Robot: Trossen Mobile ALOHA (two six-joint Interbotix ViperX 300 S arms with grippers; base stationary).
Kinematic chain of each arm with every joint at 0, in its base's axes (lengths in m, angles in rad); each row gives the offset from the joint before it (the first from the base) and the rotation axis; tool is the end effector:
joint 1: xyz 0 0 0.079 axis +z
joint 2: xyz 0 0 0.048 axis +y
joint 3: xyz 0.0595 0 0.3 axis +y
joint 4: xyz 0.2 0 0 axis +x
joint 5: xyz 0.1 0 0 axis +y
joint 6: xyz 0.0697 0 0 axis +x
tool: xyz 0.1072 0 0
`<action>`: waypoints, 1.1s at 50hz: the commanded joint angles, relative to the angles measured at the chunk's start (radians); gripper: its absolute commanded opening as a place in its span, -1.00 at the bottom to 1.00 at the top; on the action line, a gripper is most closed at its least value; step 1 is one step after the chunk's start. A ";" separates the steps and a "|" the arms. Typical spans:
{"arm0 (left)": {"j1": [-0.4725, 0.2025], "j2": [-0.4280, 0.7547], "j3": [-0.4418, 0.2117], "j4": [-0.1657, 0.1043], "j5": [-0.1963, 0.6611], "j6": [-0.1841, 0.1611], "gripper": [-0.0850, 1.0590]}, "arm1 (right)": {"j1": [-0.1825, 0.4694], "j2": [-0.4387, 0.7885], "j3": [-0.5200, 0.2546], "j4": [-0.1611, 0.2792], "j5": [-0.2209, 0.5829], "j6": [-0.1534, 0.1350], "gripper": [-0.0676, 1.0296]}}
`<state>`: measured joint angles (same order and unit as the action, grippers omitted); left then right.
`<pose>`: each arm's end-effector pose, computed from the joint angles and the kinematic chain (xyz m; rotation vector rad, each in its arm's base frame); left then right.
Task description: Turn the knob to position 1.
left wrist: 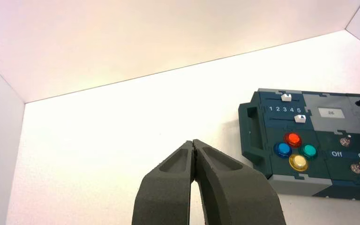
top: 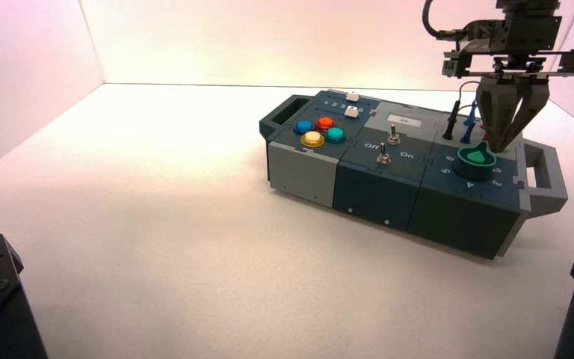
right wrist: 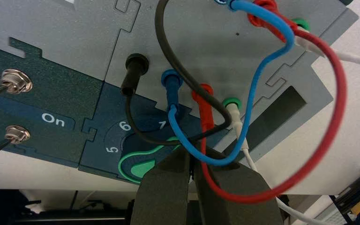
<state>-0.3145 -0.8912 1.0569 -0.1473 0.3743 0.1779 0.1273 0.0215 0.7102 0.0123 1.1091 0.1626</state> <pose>0.2365 -0.0869 0.2221 0.1094 0.5275 -0.3702 0.2398 0.0327 0.0547 0.0107 1.8391 -0.0578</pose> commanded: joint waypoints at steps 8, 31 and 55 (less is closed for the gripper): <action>-0.006 0.002 -0.014 0.000 -0.009 0.005 -0.91 | 0.005 -0.005 -0.028 0.006 0.006 -0.002 -0.92; -0.006 0.000 -0.014 0.000 -0.009 0.006 -0.91 | 0.005 -0.005 -0.037 0.005 0.009 -0.005 -0.92; -0.006 0.000 -0.014 0.000 -0.011 0.006 -0.91 | 0.005 -0.005 -0.041 0.006 0.017 -0.006 -0.92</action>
<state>-0.3145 -0.8928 1.0584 -0.1473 0.3758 0.1795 0.1304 0.0291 0.6903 0.0153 1.1213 0.1595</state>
